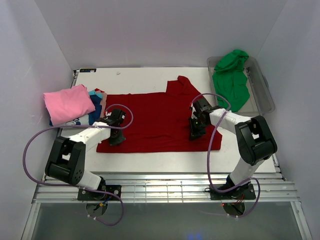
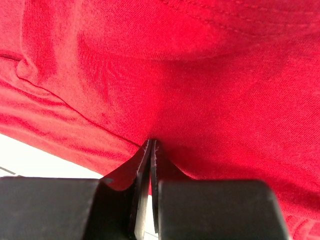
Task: Fold and stack the t-shirts
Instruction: Fold the tshirt
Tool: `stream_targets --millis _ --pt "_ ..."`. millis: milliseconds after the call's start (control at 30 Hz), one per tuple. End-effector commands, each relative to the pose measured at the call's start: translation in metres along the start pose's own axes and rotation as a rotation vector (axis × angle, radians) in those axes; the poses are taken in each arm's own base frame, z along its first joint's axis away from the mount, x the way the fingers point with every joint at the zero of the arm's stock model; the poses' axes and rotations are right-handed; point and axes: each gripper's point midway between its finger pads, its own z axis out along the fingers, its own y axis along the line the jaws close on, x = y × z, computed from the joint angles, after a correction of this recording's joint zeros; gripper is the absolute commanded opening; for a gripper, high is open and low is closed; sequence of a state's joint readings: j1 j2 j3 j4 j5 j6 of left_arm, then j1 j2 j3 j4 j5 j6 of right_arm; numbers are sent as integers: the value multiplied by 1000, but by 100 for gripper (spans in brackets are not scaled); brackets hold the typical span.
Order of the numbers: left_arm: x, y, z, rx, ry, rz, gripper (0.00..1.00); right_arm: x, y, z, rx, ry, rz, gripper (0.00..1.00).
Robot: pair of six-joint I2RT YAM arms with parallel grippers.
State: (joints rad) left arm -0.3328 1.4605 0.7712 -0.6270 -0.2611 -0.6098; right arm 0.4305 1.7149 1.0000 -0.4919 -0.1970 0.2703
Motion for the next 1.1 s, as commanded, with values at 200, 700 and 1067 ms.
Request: stream_targets --millis 200,700,1067 --pt "-20 -20 -46 92 -22 15 0 -6 19 -45 75 7 -41 8" --pt "-181 -88 -57 98 -221 124 72 -188 14 -89 278 -253 -85 32" --pt "-282 -66 -8 51 -256 -1 98 -305 -44 -62 272 -494 -15 46"
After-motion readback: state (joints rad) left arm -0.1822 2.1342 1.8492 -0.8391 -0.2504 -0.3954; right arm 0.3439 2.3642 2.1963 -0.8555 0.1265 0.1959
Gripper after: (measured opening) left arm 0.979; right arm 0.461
